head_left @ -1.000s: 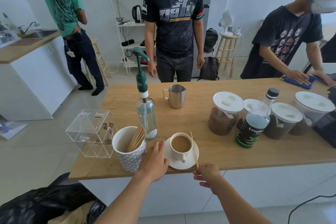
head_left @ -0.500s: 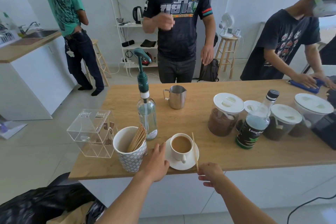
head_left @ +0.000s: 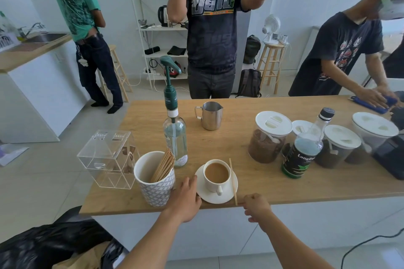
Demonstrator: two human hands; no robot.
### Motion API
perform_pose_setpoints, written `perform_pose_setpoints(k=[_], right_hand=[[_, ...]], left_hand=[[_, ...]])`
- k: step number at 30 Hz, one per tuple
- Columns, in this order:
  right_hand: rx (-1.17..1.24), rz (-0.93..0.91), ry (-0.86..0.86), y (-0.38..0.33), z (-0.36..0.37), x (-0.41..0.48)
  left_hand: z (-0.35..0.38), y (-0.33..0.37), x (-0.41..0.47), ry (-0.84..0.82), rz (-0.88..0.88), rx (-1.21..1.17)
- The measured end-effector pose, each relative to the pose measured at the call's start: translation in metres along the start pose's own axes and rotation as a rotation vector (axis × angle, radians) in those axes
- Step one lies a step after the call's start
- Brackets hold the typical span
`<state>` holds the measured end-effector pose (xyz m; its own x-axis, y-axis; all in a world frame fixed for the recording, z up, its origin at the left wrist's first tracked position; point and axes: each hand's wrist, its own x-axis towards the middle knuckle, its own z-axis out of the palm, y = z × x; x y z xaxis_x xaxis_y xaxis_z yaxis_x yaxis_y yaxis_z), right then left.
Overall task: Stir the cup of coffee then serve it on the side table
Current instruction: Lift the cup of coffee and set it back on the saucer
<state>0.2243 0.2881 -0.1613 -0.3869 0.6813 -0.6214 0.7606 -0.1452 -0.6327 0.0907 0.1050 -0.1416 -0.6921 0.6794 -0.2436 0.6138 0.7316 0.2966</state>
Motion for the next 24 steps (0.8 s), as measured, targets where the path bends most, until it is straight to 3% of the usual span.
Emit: perform_pose_setpoints(k=[5, 10, 24], right_hand=[[-0.069, -0.185, 0.122, -0.008, -0.005, 0.0], [-0.113, -0.383, -0.051, -0.024, -0.009, 0.003], [-0.421, -0.666, -0.203, -0.054, -0.005, 0.017]], left_hand=[[0.002, -0.003, 0.006, 0.038, 0.003, -0.198], [-0.004, 0.001, 0.023, 0.009, -0.076, -0.494], [-0.005, 0.012, 0.047, -0.029, -0.071, -0.701]])
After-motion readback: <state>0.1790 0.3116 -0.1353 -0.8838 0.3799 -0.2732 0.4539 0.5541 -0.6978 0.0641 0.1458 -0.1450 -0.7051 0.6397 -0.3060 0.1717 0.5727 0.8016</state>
